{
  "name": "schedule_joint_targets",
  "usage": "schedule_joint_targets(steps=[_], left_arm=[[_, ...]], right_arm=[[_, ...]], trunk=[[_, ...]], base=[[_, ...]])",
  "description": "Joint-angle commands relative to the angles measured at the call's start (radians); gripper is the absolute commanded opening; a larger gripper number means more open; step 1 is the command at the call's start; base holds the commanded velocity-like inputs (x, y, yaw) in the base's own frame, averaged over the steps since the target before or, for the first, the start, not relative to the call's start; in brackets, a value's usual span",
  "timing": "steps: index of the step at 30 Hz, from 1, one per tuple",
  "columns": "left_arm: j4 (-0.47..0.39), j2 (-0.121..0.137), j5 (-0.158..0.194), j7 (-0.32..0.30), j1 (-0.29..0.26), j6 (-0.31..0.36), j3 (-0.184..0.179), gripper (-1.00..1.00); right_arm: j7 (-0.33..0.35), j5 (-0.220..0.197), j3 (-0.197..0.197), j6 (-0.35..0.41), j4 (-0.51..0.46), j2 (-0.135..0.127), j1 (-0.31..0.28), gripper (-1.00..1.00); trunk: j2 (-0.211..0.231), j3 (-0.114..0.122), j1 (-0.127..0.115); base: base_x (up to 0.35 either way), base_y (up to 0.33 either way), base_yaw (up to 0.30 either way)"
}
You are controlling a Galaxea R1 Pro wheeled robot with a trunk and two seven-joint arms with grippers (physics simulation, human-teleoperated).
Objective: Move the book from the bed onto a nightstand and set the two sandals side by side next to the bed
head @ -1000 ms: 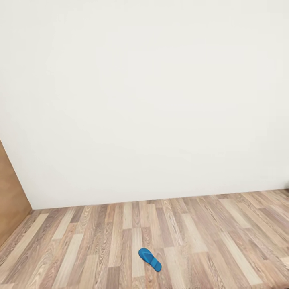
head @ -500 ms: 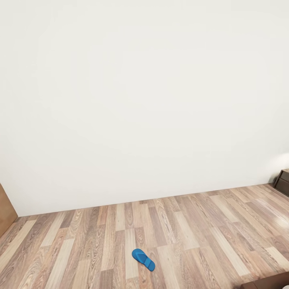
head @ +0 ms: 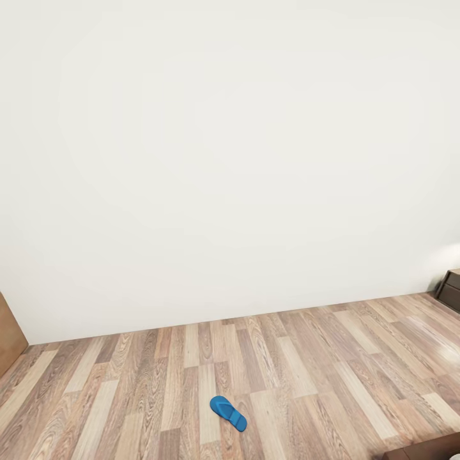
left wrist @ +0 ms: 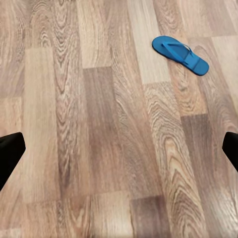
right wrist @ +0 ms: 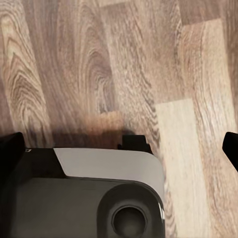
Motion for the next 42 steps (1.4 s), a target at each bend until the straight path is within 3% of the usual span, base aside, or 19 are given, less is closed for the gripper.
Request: schedule_joint_targets(steps=[1,7,11,20,42], left_arm=[[0.000,0.000,0.005,0.000,0.000,-0.002,0.000,1.00],[-0.001,0.002,0.005,0.002,0.000,-0.001,0.001,1.00],[-0.001,0.003,0.005,0.003,0.000,-0.001,0.001,1.00],[-0.001,0.002,0.004,0.000,0.000,-0.001,0.000,1.00],[-0.001,0.001,0.004,0.000,0.000,0.001,0.000,1.00]], right_arm=[[0.004,-0.001,-0.012,0.002,-0.001,0.000,0.000,1.00],[0.004,-0.001,-0.060,0.002,-0.001,0.001,0.000,1.00],[0.004,-0.001,-0.070,0.003,0.000,0.001,0.000,1.00],[0.004,-0.001,-0.073,0.003,0.001,0.001,0.000,1.00],[0.004,-0.001,-0.073,0.003,0.000,0.001,0.000,1.00]], trunk=[[-0.001,-0.001,0.000],[-0.001,-0.001,0.000],[-0.001,-0.001,0.000],[-0.001,-0.001,0.000],[-0.001,-0.001,0.000]], base=[[0.085,0.000,0.000],[0.230,0.000,0.000],[0.173,0.000,0.000],[0.122,0.026,0.000],[0.311,0.058,0.000]])
